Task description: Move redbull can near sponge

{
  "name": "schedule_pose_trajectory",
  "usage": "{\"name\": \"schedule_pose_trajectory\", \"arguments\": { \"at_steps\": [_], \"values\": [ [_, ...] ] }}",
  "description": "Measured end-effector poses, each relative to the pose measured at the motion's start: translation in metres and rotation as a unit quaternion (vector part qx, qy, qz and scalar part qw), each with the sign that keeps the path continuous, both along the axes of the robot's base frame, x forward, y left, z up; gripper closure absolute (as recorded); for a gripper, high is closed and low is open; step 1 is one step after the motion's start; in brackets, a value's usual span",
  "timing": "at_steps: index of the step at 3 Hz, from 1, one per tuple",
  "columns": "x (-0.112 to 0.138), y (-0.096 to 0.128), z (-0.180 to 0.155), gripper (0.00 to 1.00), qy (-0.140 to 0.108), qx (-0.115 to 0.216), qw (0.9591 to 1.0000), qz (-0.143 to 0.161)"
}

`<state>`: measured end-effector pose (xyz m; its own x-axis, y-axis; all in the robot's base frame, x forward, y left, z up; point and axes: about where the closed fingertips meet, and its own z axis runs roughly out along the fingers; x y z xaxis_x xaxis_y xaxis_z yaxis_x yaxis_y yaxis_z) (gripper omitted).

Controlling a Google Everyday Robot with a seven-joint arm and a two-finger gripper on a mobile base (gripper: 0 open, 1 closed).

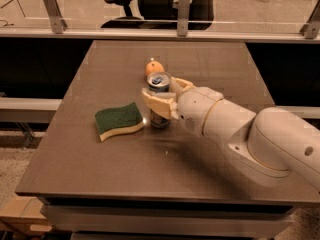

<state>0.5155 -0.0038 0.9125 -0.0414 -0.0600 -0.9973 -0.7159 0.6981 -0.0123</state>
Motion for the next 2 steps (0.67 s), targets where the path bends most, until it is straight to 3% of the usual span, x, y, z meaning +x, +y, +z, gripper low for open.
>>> {"name": "schedule_pose_trajectory", "arguments": {
  "at_steps": [2],
  "values": [
    [-0.0009,0.004,0.0016,0.37,-0.001,-0.001,1.0,0.003]
  ]
}}
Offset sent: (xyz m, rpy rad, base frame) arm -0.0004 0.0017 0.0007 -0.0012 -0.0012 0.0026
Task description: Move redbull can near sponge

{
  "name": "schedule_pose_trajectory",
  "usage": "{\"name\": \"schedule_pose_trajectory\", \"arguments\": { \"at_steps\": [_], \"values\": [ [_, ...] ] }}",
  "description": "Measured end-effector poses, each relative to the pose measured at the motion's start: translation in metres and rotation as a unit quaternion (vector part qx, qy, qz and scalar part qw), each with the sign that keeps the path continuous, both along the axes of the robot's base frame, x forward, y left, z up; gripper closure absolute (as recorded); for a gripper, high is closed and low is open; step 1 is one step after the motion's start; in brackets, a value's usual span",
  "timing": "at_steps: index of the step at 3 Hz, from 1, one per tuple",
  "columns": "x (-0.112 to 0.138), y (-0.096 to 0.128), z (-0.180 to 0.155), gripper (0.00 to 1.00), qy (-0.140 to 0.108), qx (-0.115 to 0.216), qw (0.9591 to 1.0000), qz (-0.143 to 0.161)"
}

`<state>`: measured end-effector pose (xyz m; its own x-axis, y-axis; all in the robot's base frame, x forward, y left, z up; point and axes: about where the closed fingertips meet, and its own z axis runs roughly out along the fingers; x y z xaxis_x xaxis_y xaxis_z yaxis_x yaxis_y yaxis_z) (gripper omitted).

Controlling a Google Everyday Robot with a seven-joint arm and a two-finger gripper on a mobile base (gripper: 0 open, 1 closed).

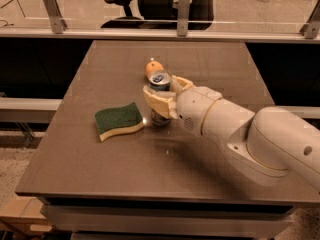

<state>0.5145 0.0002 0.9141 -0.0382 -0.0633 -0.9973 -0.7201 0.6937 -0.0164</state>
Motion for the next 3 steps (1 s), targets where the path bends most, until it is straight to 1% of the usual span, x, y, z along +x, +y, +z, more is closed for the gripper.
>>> {"name": "schedule_pose_trajectory", "arguments": {
  "at_steps": [1,2,3],
  "values": [
    [-0.0005,0.0019,0.0008,0.15,-0.001,-0.001,1.0,0.001],
    [-0.001,0.004,0.0016,0.0,-0.001,-0.002,1.0,0.003],
    [-0.001,0.0041,0.0016,0.0,-0.001,-0.002,1.0,0.003]
  ]
}}
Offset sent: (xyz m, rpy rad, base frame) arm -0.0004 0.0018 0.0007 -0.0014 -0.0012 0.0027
